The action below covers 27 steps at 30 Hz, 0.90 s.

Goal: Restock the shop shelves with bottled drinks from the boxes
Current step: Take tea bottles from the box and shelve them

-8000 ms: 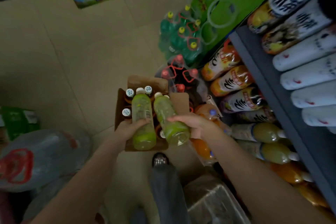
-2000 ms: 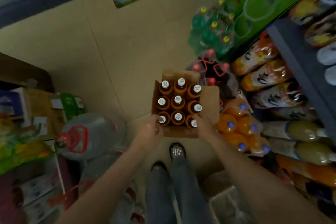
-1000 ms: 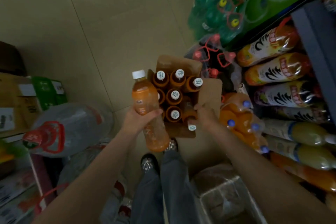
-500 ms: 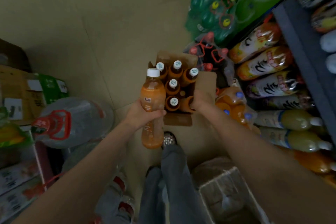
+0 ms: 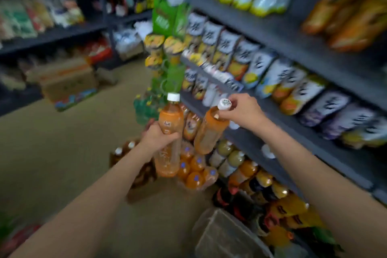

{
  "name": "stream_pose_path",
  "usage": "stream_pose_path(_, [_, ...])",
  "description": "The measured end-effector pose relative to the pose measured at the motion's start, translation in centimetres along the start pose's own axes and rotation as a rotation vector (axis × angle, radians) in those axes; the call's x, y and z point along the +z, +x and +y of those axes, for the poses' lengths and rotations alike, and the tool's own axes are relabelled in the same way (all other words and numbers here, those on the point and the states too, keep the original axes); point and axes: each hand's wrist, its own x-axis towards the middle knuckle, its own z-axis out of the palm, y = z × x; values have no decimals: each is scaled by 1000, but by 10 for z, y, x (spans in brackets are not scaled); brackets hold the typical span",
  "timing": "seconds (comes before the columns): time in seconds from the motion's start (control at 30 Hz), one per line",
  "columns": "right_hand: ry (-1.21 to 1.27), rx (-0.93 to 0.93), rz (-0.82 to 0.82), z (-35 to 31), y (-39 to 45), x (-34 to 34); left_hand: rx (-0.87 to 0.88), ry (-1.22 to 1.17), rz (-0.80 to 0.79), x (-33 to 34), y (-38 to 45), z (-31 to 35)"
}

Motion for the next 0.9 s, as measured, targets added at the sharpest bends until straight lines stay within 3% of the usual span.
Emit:
stream_pose_path(0.1, [104, 22, 281, 17, -51, -92, 190, 69, -85, 41, -17, 80])
stream_pose_path(0.27, [-18, 14, 737, 66, -140, -208, 504, 150, -280, 126, -61, 200])
stream_pose_path(0.33, [-36, 73, 912, 94, -176, -243, 615, 158, -356, 164, -84, 239])
stream_pose_path(0.43, [164, 233, 1156, 146, -224, -282, 717, 152, -410, 220, -119, 284])
stream_pose_path(0.57, [558, 452, 1326, 233, -272, -308, 844, 135, -471, 293, -155, 317])
stream_pose_path(0.67, [512, 500, 1438, 288, -301, -327, 892, 149, -509, 346, -166, 332])
stream_pose_path(0.77, [578, 408, 1594, 342, -315, -367, 919, 149, -508, 405, -177, 353])
stream_pose_path(0.9, [490, 337, 1551, 400, -303, -414, 934, 106, -480, 482, -197, 382])
